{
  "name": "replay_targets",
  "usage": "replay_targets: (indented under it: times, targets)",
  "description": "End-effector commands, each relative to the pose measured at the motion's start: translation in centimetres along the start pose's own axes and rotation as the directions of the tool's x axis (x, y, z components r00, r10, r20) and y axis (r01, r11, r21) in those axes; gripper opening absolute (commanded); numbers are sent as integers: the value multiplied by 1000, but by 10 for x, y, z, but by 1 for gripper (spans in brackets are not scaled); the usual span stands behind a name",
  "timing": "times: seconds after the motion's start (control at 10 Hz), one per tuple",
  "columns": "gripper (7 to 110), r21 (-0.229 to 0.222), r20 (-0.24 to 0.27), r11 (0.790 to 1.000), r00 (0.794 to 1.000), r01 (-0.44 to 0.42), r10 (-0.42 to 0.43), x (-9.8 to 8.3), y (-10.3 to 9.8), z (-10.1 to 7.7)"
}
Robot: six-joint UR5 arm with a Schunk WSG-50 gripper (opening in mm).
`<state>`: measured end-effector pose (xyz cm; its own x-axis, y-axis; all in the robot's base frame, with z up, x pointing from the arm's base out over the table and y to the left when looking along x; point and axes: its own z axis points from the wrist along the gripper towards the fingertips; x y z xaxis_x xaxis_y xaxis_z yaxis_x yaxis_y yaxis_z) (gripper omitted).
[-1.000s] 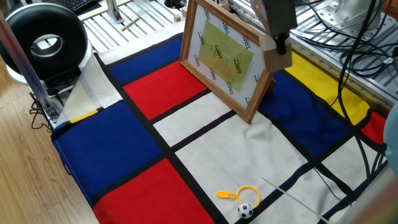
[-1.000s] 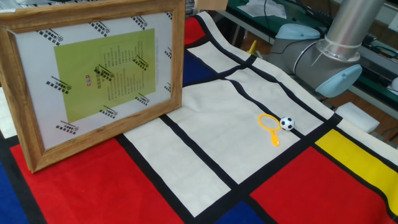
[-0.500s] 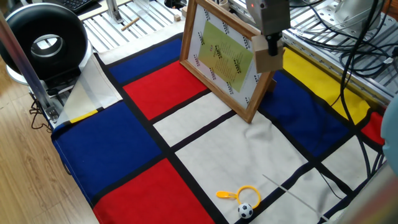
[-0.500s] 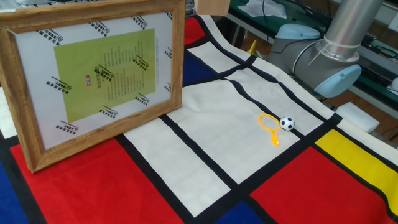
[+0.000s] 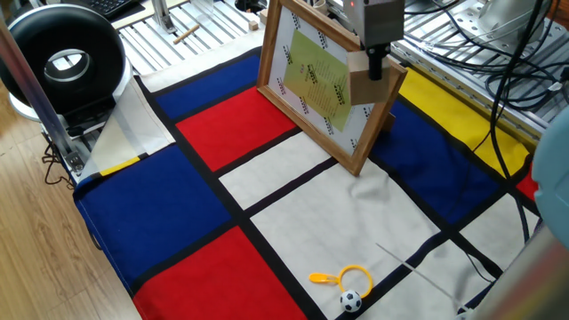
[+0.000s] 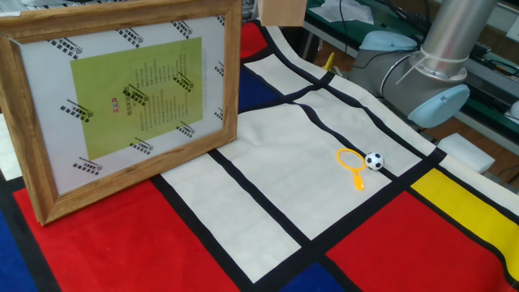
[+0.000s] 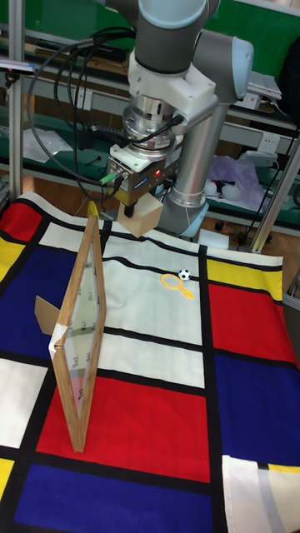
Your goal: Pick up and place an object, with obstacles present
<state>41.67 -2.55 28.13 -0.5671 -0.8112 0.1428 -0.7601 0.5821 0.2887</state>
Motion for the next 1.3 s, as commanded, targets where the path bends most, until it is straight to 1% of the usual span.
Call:
replay_targets:
  times: [0.0, 0.2, 0.3, 0.4, 0.5, 0.6, 0.8, 0.9, 1.0, 1.2]
  targets:
    - [7, -52, 56, 998, 998, -17, 20, -13, 9, -3]
    - [7, -98, 93, 995, 995, -21, 30, -20, 16, -6]
    - [7, -128, 110, 992, 993, -21, 35, -23, 20, -8]
    - [7, -130, 110, 991, 993, -20, 35, -23, 19, -8]
    - [7, -156, 127, 988, 991, -25, 45, -27, 24, -9]
    - [7, -185, 142, 982, 988, -30, 57, -32, 30, -11]
    - [7, -259, 184, 965, 979, -35, 85, -45, 42, -17]
    - [7, -283, 195, 958, 976, -37, 96, -48, 45, -19]
    - [7, -295, 203, 955, 974, -37, 101, -51, 46, -21]
    - [7, -300, 201, 953, 974, -41, 105, -51, 44, -21]
